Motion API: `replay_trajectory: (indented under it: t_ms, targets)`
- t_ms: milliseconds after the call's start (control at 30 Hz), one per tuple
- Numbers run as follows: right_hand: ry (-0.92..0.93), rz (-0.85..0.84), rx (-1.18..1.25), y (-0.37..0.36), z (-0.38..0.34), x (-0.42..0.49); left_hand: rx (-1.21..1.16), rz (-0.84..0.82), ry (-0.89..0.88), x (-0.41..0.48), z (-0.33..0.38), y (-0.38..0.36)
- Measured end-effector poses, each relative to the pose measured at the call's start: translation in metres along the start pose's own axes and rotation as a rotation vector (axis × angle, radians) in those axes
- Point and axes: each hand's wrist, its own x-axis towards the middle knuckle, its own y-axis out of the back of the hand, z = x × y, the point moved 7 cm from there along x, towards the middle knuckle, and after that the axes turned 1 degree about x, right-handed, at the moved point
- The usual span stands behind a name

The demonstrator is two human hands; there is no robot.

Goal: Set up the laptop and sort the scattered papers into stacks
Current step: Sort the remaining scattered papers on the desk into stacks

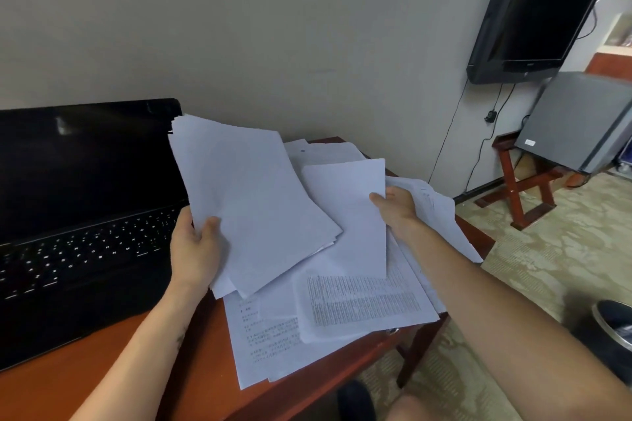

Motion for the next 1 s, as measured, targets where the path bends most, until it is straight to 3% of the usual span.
replay_trajectory:
  t_ms: [233,400,500,733,1000]
  targets:
    - [0.081,-0.012,-0.171,-0.032,-0.001,0.041,0.112,-0.066,-0.057,0.037,0.002,-0.023]
    - [0.005,-0.13,-0.774,-0.046,-0.009,0.033,0.151,-0.079,-0.068,0.033,-0.01,-0.022]
    - [-0.003,-0.16,-0.945,-0.048,-0.02,0.019,0.158,-0.07,-0.064,0.03,-0.012,-0.016]
    - [-0.007,-0.176,-0.946,-0.062,-0.026,0.024,0.184,-0.076,-0.077,0.021,-0.006,-0.009]
    - [0.018,-0.053,-0.905,-0.063,-0.023,0.023,0.208,-0.081,-0.091,0.021,-0.014,-0.008]
